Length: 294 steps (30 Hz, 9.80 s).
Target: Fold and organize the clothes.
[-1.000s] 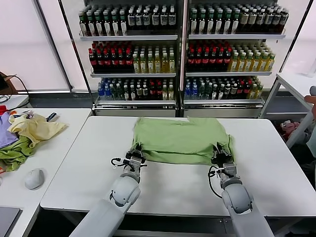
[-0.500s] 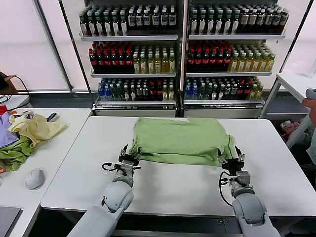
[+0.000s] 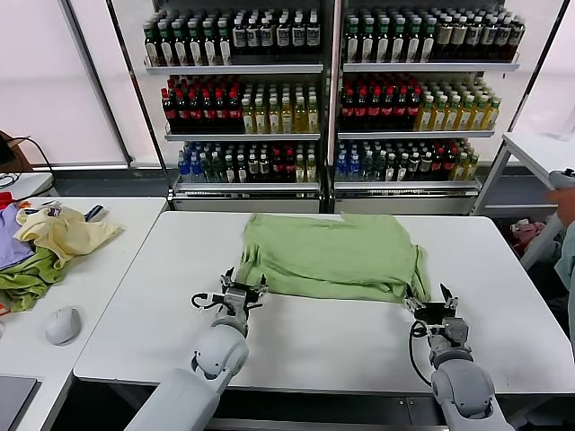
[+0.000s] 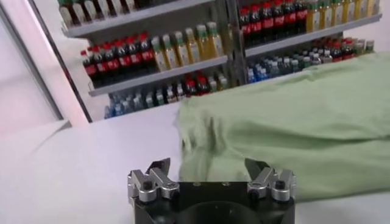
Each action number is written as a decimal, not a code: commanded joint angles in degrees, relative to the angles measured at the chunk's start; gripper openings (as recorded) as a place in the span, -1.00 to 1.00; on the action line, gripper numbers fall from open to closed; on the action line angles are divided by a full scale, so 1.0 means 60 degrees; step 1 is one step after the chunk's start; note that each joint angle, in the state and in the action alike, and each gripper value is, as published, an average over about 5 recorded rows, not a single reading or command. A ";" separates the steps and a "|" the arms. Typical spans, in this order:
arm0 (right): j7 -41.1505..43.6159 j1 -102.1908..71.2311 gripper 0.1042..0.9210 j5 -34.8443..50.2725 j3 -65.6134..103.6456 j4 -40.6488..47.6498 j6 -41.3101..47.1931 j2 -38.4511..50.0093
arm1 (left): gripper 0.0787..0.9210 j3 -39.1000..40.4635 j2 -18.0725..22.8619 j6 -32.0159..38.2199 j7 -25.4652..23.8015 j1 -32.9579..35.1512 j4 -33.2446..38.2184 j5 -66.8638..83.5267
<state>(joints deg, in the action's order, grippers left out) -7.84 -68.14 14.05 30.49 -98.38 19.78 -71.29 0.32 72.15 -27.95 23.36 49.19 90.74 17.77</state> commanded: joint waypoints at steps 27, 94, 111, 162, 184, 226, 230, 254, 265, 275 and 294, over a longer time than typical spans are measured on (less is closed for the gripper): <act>0.0641 -0.1783 -0.88 0.0398 0.0497 -0.1674 0.0095 0.0539 | -0.94 -0.0400 -0.0529 -0.0422 0.0072 0.1660 0.2059 0.0763; 0.0415 0.6994 0.76 0.0936 -0.3118 0.6301 0.0632 0.0082 | 0.77 0.0060 0.0654 -0.0537 0.0249 -0.3116 -0.3270 0.1621; 0.1142 0.7901 0.76 0.0957 -0.3322 0.8242 0.0809 -0.0674 | 0.77 0.0163 0.0474 -0.0915 0.0459 -0.2739 -0.3272 0.2566; 0.1237 0.2051 -0.96 0.2968 -0.0687 -0.0428 0.0782 0.1321 | -0.93 -0.0896 -0.0950 0.0690 0.0260 0.0511 0.1982 0.3625; 0.0731 -0.1274 -0.95 0.1882 0.0712 -0.2048 0.1171 0.0353 | -0.93 -0.0836 -0.1355 0.0357 0.0080 0.2628 0.3041 0.2313; 0.0922 -0.1612 0.76 0.1587 0.0747 -0.2510 0.0605 0.0270 | 0.04 -0.1622 0.0545 -0.0252 0.1388 0.3660 0.2620 0.1009; 0.0920 -0.1540 0.76 0.1678 0.0760 -0.2495 0.0564 0.0297 | -0.23 -0.2163 0.0030 -0.0213 0.1277 0.3523 0.2790 0.1347; 0.0954 -0.1267 0.76 0.1799 0.0623 -0.2514 0.0440 0.0360 | -0.88 -0.4715 -0.1544 0.0368 0.0879 0.3249 0.5738 0.6708; 0.0989 -0.1279 0.76 0.1760 0.0646 -0.2605 0.0407 0.0430 | -0.88 -0.2141 0.0298 0.0777 0.0933 0.2451 0.5131 0.7845; 0.1014 -0.1089 0.76 0.1753 0.0616 -0.2407 0.0340 0.0444 | -0.88 -0.0271 0.1324 0.0783 0.0982 0.1362 0.3323 0.6381; 0.1060 -0.0900 0.76 0.1741 0.0514 -0.2162 0.0274 0.0434 | -0.13 0.0674 0.1432 0.0660 -0.0458 0.1143 0.2678 0.4038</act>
<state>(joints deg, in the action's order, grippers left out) -1.51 -73.60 24.53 33.67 -111.69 21.47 -68.64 0.86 80.13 -24.04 24.62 56.28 107.20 47.92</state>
